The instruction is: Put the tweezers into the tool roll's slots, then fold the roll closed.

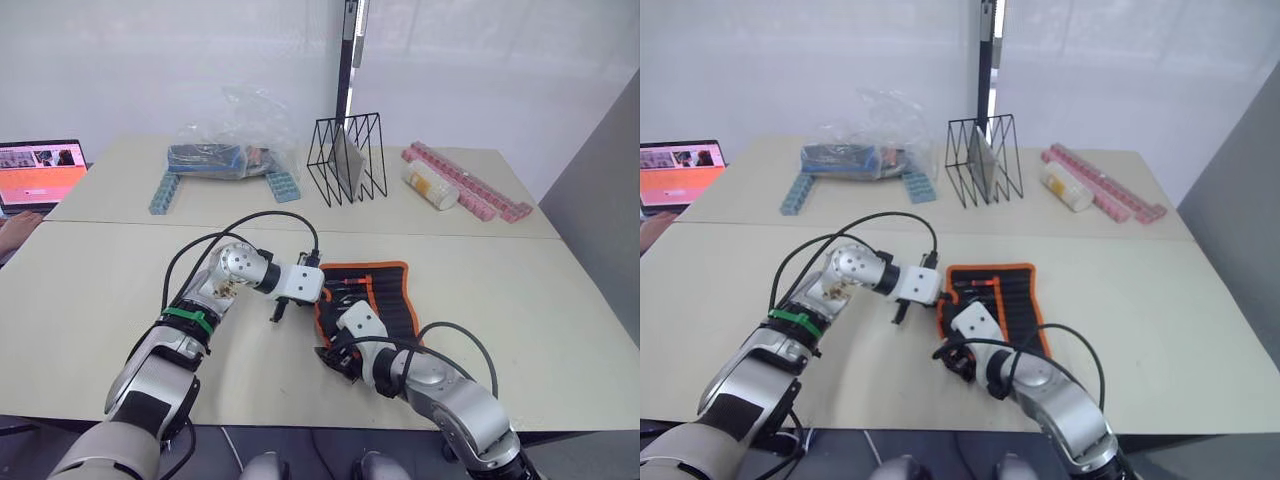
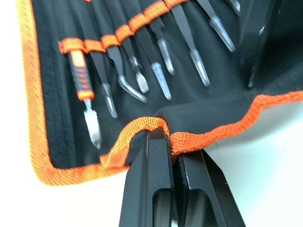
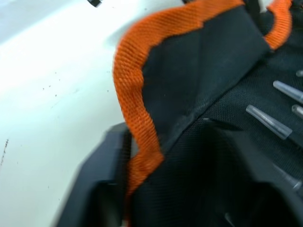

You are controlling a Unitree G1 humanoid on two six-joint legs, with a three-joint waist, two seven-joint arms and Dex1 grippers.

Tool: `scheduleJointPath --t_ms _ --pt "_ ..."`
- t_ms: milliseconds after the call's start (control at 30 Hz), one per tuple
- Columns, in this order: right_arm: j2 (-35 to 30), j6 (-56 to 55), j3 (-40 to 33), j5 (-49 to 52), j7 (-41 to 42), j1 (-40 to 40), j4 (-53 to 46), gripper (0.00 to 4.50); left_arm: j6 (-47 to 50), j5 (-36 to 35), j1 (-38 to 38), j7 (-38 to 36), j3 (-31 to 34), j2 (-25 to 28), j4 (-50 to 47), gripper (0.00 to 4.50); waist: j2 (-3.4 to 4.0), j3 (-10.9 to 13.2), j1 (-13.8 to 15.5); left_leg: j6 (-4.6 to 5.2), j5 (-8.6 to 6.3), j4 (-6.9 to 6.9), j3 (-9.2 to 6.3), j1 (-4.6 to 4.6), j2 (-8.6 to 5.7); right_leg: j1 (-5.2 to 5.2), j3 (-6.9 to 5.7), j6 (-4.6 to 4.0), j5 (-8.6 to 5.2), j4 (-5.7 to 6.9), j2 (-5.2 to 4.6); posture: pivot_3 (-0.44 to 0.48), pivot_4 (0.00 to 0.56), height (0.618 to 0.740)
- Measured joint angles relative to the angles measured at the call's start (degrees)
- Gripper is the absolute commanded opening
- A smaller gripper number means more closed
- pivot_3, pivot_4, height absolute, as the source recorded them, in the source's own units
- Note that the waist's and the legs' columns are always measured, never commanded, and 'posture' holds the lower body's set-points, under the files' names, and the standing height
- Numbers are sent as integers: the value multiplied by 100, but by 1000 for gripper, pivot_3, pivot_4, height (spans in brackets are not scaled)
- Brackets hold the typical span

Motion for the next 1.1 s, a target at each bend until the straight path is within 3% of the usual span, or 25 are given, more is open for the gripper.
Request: scheduleJointPath --t_ms 67,133,367,467,667,867,1100 --pt "-50 -4 -18 0 -16 34 -63 596 77 -27 1 -59 1 24 -1 0 0 0 1 0 0 1 0 0 0 1 0 0 0 0 0 0 150 737" --pt "-96 -12 -59 -1 -27 61 -112 0 208 -122 21 -143 7 53 -16 671 0 0 -2 0 0 2 0 0 0 1 0 0 0 0 0 0 150 737" --pt "-191 -81 -72 -17 -34 169 -126 0 909 -946 86 -905 254 243 -334 2921 0 0 -15 0 0 3 -1 0 2 1 2 0 0 1 2 0 150 737" --pt "-195 -111 -68 -45 -36 177 -122 0 1135 -1249 -204 -1291 408 305 -27 3810 0 0 -8 0 0 8 -3 -2 0 1 1 0 0 1 4 0 150 737" --pt "-256 -291 -48 -92 -19 247 -107 0 664 -1259 -953 -1700 489 409 1253 3810 0 0 -8 2 -1 11 -3 -2 -8 3 3 0 0 -1 10 0 150 737" --pt "-474 -744 -96 -109 93 518 -126 0 -417 -826 -1228 -1678 336 157 2417 3810 -1 0 26 4 -2 14 -4 -7 -10 2 1 0 0 -2 9 0 150 737" --pt "-650 -1420 -302 -93 295 1072 -171 0 -781 -536 -1663 -1523 328 -194 3127 3810 -3 1 24 7 -4 19 -6 -10 -10 2 2 1 0 -2 10 0 150 737"
